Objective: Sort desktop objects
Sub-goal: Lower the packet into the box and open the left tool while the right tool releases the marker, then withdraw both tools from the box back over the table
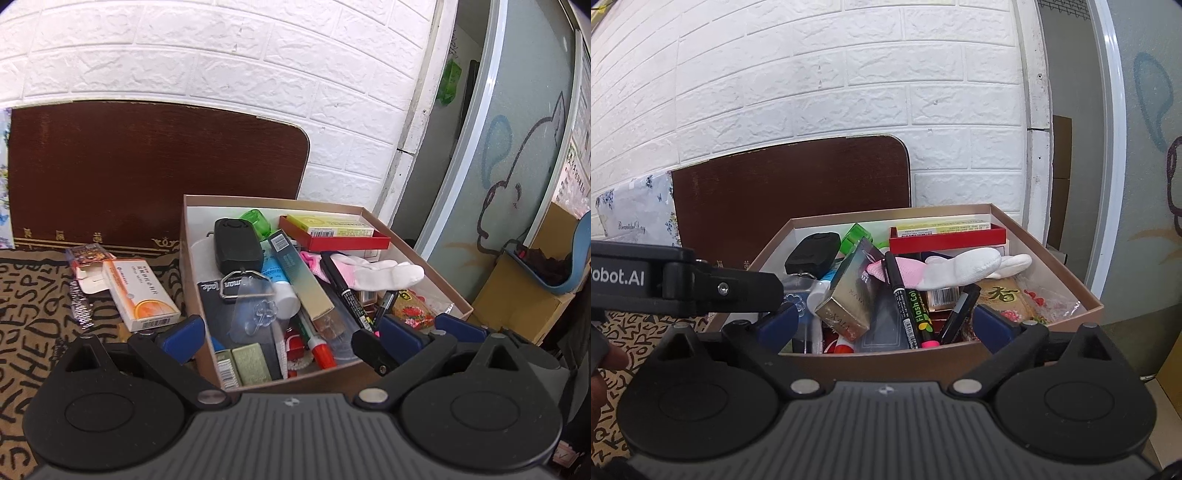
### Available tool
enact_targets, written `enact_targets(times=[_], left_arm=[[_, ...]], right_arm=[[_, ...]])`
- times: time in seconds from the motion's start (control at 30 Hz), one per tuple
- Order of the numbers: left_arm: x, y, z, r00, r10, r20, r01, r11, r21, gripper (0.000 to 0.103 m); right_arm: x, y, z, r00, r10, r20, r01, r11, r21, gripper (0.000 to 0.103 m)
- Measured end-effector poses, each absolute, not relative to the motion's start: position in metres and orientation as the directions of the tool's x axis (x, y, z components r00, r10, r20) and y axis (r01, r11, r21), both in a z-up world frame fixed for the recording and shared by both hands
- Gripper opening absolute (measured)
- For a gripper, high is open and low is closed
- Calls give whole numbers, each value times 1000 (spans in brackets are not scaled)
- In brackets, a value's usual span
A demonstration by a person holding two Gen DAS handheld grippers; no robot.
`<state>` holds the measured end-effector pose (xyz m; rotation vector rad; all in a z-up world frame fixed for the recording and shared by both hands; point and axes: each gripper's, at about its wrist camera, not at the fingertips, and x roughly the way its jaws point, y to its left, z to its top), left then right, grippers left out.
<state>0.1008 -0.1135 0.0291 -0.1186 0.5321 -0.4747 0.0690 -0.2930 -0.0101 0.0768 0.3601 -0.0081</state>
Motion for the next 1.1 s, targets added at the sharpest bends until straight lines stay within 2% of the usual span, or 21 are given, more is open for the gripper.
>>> enact_targets(times=[0.13,0.63,1.1], left_arm=[[90,-108,30,766,-434,-475,386,901,-200,103],[58,-59,19,772,-391,-501,303,920,-250,103],[51,11,-17,752,-347,-560,169,923,-345,103]], right_arm=[[58,-288,-7,938,1,-346,24,997,68,98],[29,-242,-5,930,73,-360,-67,997,28,98],[29,-178,-25,888,162,-431,-184,983,-10,98]])
